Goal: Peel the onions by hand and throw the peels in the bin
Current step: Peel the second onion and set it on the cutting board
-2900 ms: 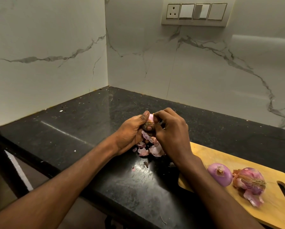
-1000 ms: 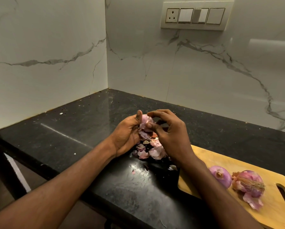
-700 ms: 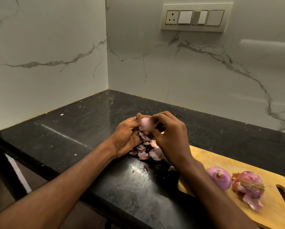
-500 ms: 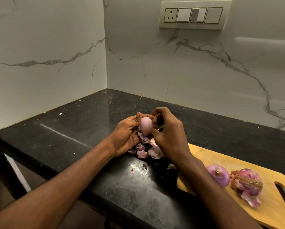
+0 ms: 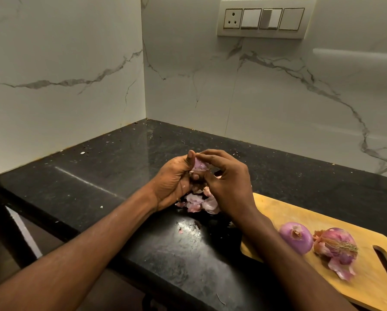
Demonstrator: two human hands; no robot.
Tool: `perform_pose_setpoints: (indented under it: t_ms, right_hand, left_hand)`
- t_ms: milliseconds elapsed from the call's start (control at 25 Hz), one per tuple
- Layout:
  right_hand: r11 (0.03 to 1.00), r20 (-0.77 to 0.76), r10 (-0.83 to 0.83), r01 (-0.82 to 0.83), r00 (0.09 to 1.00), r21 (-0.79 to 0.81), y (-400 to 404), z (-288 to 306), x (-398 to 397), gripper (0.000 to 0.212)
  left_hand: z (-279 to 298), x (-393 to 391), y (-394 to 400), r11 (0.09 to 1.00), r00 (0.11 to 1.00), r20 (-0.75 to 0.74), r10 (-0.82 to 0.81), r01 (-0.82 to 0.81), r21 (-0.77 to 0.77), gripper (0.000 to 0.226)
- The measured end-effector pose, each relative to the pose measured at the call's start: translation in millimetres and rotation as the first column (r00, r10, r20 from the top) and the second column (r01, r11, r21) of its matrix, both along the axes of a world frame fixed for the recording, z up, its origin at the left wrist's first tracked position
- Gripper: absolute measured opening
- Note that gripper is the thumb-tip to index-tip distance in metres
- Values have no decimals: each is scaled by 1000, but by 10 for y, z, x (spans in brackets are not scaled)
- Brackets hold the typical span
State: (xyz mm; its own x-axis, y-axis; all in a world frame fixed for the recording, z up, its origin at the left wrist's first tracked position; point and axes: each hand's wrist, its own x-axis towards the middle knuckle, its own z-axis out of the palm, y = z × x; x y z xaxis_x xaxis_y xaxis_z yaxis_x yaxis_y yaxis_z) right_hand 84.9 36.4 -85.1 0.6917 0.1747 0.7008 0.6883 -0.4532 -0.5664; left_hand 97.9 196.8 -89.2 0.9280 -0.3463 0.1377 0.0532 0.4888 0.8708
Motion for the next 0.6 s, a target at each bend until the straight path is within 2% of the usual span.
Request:
perform_pose_setpoints:
  t_ms: [80, 160, 320, 480, 600]
  right_hand:
    - [996, 7, 9, -10, 1000, 84, 7, 11, 0, 26]
    - [996, 26, -11, 9, 1000, 94, 4, 22, -11, 20]
    - [998, 71, -49, 51, 996, -33, -31, 31, -18, 32]
    - [980, 132, -108, 128, 985, -150, -10, 24, -34, 20]
    - [967, 96, -149, 166, 984, -192, 19, 53, -59, 33]
  left_hand:
    - [16, -3, 7, 1000, 1000, -11, -4, 4, -9, 56]
    - [17, -8, 13, 1000, 1000, -22, 0, 0, 2, 61]
    - [3, -6, 16, 1000, 999, -29, 24, -23, 11, 59]
    - [-51, 31, 14, 998, 999, 17, 41, -42, 55, 56]
    - [-17, -1, -10, 994, 997, 30, 76, -78, 73, 48]
